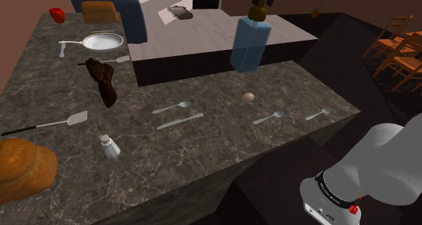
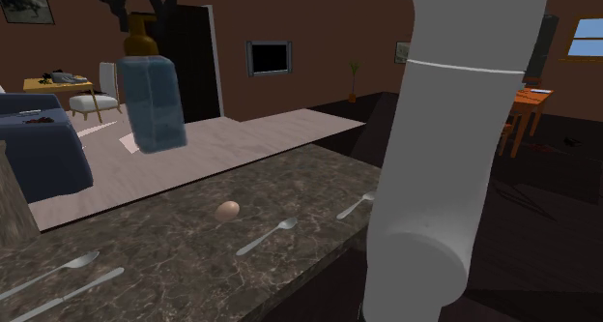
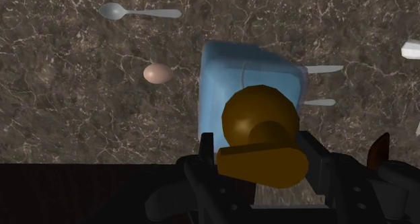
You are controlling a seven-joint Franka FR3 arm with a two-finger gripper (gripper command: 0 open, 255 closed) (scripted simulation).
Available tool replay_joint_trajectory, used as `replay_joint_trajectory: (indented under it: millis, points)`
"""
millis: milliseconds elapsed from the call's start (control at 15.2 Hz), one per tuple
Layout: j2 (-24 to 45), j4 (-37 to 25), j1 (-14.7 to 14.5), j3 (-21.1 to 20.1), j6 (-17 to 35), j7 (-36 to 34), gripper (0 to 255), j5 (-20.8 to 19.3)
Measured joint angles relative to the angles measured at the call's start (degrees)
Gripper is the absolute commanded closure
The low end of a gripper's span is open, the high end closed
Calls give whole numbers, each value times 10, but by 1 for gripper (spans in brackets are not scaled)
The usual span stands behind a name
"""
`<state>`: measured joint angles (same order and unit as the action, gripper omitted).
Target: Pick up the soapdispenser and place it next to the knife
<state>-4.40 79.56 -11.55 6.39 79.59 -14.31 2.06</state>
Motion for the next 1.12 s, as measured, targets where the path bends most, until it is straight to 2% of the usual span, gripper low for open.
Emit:
replay_joint_trajectory:
  millis: [198, 330, 1122]
  points:
    - [34, -67, -17, -19, -32, -37, 255, 2]
    - [42, -82, -24, -26, -39, -52, 255, 1]
    - [-11, 75, -28, -31, 66, -57, 255, -3]
